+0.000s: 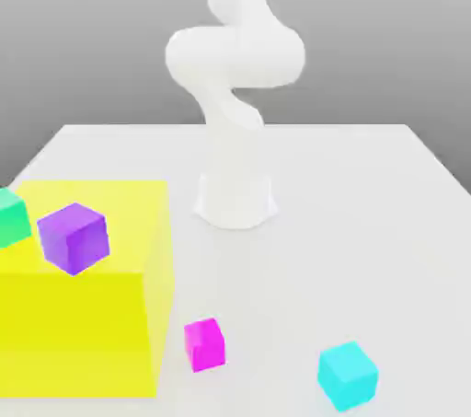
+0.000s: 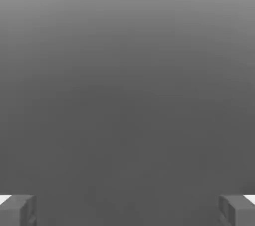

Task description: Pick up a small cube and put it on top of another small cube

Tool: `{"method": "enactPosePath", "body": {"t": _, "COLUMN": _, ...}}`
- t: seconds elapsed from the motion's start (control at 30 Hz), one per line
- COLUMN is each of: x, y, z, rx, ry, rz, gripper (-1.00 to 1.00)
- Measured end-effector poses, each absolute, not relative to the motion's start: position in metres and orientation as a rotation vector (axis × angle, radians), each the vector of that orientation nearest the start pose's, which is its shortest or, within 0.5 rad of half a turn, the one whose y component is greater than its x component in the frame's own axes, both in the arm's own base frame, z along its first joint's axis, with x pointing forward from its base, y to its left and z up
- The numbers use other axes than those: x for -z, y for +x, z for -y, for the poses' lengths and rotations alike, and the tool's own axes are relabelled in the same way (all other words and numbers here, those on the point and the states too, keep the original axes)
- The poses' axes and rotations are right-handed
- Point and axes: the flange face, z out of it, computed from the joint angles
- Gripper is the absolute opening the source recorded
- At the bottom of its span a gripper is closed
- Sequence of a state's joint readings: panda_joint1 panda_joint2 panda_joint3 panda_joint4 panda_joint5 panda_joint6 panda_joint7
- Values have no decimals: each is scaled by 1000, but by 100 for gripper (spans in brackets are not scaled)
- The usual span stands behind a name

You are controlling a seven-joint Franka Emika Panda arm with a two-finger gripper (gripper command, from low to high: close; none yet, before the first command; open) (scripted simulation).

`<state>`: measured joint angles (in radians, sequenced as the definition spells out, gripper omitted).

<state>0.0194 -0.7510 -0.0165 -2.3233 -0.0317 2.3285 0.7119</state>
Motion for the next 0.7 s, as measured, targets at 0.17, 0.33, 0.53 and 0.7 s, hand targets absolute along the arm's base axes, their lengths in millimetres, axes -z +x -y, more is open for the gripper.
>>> {"method": "enactPosePath", "body": {"t": 0.17, "x": -629, "y": 402, "z": 6, "rx": 969, "ry": -2770, "rz": -682, "gripper": 0}}
{"method": "enactPosePath", "body": {"t": 0.33, "x": -571, "y": 428, "z": 12, "rx": 887, "ry": -2947, "rz": -407, "gripper": 0}}
{"method": "enactPosePath", "body": {"t": 0.53, "x": -500, "y": 448, "z": 20, "rx": 750, "ry": -3096, "rz": -38, "gripper": 0}}
{"method": "enactPosePath", "body": {"t": 0.7, "x": -440, "y": 456, "z": 27, "rx": 611, "ry": -3157, "rz": 292, "gripper": 0}}
